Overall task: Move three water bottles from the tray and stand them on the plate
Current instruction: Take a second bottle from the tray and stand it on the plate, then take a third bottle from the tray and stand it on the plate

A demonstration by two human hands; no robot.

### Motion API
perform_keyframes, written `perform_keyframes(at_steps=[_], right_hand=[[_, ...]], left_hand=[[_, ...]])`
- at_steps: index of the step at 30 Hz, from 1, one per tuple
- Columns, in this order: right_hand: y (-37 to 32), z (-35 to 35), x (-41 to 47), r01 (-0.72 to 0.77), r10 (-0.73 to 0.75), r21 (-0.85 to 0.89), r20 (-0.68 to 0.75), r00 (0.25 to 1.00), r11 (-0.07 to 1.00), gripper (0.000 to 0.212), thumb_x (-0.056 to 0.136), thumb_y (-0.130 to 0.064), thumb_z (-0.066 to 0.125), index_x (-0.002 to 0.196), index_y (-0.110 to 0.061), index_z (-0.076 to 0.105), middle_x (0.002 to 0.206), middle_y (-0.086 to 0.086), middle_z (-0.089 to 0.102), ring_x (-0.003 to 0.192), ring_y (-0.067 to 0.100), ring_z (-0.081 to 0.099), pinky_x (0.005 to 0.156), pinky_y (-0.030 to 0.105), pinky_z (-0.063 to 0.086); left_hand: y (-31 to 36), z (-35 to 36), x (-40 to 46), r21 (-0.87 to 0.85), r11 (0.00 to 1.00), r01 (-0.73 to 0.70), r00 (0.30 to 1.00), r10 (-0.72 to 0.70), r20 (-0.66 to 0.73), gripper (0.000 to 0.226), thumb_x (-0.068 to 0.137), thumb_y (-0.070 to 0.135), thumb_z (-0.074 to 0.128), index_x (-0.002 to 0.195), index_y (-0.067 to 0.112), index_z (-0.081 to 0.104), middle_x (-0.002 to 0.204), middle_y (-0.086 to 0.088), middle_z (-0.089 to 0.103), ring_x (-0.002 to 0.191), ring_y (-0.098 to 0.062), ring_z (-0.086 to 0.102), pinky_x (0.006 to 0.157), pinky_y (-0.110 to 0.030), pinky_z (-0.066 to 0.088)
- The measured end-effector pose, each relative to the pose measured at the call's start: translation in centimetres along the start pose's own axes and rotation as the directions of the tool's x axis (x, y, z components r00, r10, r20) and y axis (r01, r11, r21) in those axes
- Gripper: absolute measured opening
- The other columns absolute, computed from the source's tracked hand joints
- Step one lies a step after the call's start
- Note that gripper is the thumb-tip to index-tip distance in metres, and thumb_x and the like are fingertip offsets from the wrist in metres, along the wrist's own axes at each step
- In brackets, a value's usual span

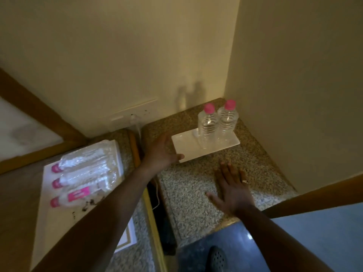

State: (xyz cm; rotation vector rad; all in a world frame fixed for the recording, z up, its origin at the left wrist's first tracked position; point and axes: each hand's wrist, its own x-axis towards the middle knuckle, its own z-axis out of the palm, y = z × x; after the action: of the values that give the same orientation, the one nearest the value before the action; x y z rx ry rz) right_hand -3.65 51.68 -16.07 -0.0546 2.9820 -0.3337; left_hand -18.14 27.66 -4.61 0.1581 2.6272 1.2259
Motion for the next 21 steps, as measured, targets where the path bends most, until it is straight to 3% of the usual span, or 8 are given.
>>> perform_keyframes(at_steps=[3,5,8,11,15,18,21], right_hand=[[-1.6,0.0,0.1,0.015,-0.014,-0.020,0.036,0.999,1.000,0.090,0.088,-0.083,0.017,0.155,-0.022,0.013,0.164,0.012,-0.003,0.149,0.032,-0.016,0.117,0.057,-0.013],[-3.9,0.2,0.1,0.074,-0.073,-0.009,0.058,0.996,0.997,0.086,0.090,-0.079,0.018,0.154,-0.021,0.019,0.164,0.016,0.010,0.150,0.034,-0.007,0.118,0.059,-0.008],[-7.9,0.6,0.0,0.172,-0.173,0.017,0.054,0.983,0.985,0.079,0.094,-0.073,0.020,0.150,-0.019,0.029,0.160,0.018,0.025,0.149,0.035,0.011,0.118,0.061,0.006],[-10.7,1.0,-0.1,0.211,-0.211,0.014,0.062,0.975,0.977,0.079,0.095,-0.070,0.016,0.147,-0.014,0.036,0.159,0.018,0.027,0.148,0.036,0.017,0.117,0.060,0.012],[-12.1,1.4,0.1,0.233,-0.231,-0.017,0.085,0.969,0.972,0.082,0.095,-0.067,0.012,0.144,-0.010,0.043,0.158,0.021,0.029,0.145,0.040,0.024,0.114,0.062,0.018],[-12.3,1.7,0.1,0.222,-0.218,-0.032,0.090,0.972,0.975,0.088,0.093,-0.069,0.003,0.146,-0.010,0.042,0.158,0.021,0.027,0.146,0.040,0.023,0.115,0.063,0.019],[-12.7,1.8,0.2,0.212,-0.207,-0.057,0.079,0.975,0.976,0.095,0.090,-0.071,-0.004,0.147,-0.009,0.040,0.159,0.020,0.025,0.146,0.040,0.021,0.115,0.062,0.017]], left_hand=[[-3.0,-3.5,-3.9,0.029,1.000,-0.007,0.999,0.008,-0.036,0.093,0.062,0.042,0.088,0.140,0.024,0.042,0.139,0.001,0.050,0.127,-0.016,0.046,0.091,-0.025,0.040],[-5.0,-6.0,-6.3,0.136,0.991,-0.001,0.998,0.009,-0.056,0.086,0.067,0.043,0.084,0.140,0.023,0.043,0.144,-0.006,0.048,0.131,-0.022,0.044,0.096,-0.030,0.038],[-7.7,-9.6,-9.9,0.317,0.948,-0.011,0.980,0.074,-0.186,0.068,0.072,0.038,0.082,0.130,0.016,0.055,0.135,-0.010,0.056,0.128,-0.030,0.048,0.105,-0.040,0.038],[-10.6,-12.8,-13.4,0.404,0.914,0.042,0.954,0.082,-0.287,0.065,0.065,0.042,0.085,0.120,0.014,0.062,0.124,-0.010,0.064,0.118,-0.031,0.056,0.102,-0.041,0.039],[-14.2,-16.3,-16.6,0.554,0.818,0.152,0.967,-0.007,-0.256,0.083,0.061,0.059,0.081,0.129,0.020,0.055,0.136,-0.006,0.056,0.125,-0.030,0.049,0.103,-0.044,0.038],[-16.1,-18.3,-16.6,0.698,0.699,0.156,0.984,-0.046,-0.174,0.089,0.068,0.048,0.080,0.142,0.017,0.041,0.147,-0.008,0.044,0.131,-0.031,0.043,0.106,-0.046,0.038],[-17.3,-19.4,-15.5,0.660,0.734,0.160,0.985,-0.081,-0.149,0.081,0.071,0.035,0.081,0.139,0.015,0.042,0.142,-0.010,0.046,0.126,-0.032,0.048,0.100,-0.044,0.043]])
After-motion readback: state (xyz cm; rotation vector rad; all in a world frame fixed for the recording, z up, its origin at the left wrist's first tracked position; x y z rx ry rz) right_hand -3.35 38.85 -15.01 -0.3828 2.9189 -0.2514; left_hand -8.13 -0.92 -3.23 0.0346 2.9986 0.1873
